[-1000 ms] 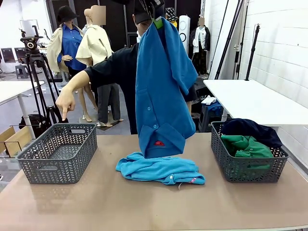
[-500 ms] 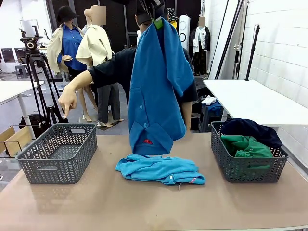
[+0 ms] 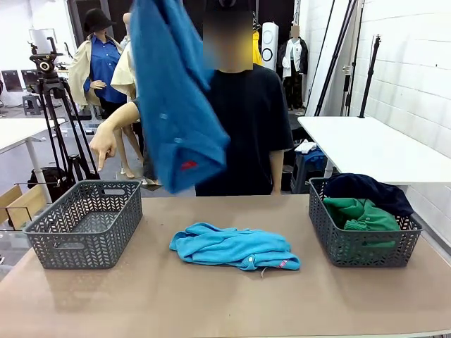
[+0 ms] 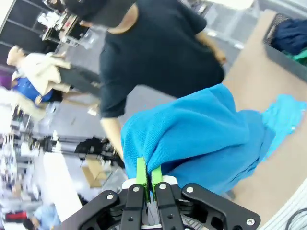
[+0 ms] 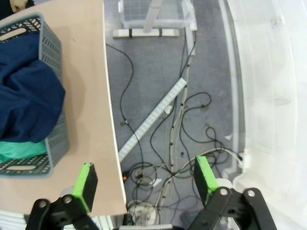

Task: Sort the tops and bottoms.
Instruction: Sort the clothes according to human instructions.

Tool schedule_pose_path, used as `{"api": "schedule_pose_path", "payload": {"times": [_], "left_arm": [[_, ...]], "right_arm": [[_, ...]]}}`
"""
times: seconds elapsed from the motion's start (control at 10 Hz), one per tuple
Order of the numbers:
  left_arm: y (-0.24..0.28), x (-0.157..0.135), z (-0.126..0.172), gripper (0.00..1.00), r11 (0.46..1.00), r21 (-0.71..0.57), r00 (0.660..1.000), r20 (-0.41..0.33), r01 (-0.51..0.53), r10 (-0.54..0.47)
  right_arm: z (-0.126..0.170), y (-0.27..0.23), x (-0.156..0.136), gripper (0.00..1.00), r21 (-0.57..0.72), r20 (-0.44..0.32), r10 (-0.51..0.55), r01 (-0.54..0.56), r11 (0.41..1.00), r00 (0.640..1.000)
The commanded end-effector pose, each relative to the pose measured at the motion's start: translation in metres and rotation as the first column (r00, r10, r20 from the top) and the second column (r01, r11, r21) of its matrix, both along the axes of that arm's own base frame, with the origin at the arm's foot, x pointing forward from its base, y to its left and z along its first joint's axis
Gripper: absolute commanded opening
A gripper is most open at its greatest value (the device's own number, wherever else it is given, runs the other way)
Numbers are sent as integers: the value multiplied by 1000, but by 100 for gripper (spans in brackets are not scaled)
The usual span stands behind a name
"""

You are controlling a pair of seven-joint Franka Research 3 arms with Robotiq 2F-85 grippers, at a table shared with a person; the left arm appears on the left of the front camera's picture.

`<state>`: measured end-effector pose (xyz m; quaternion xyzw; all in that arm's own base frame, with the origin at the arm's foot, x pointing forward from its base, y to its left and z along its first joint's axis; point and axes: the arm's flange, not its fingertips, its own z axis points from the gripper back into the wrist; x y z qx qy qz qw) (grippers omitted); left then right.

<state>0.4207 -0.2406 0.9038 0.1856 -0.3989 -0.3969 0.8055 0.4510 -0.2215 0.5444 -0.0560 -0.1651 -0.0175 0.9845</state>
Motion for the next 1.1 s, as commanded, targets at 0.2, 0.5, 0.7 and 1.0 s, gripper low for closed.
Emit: {"api": "schedule_pose_path", "payload": {"times": [0.2,0.5,0.7,1.0], "left_arm": [[89,12,-41,0,947,-28,948,-6,-319,319],[140,23,-107,0,900,-90,903,-94,-427,419],[151,16,-145,0,871,-131,880,-101,-474,464],[157,17,-217,0,836,-128,846,-81,-533,527]], "right_arm": [[0,1,0,100,-3,0,12,-12,1000,1000],[0,1,0,100,-3,0,12,-12,1000,1000],[0,1,0,100,-3,0,12,-12,1000,1000],[0,1,0,100,-3,0,12,-12,1000,1000]]}}
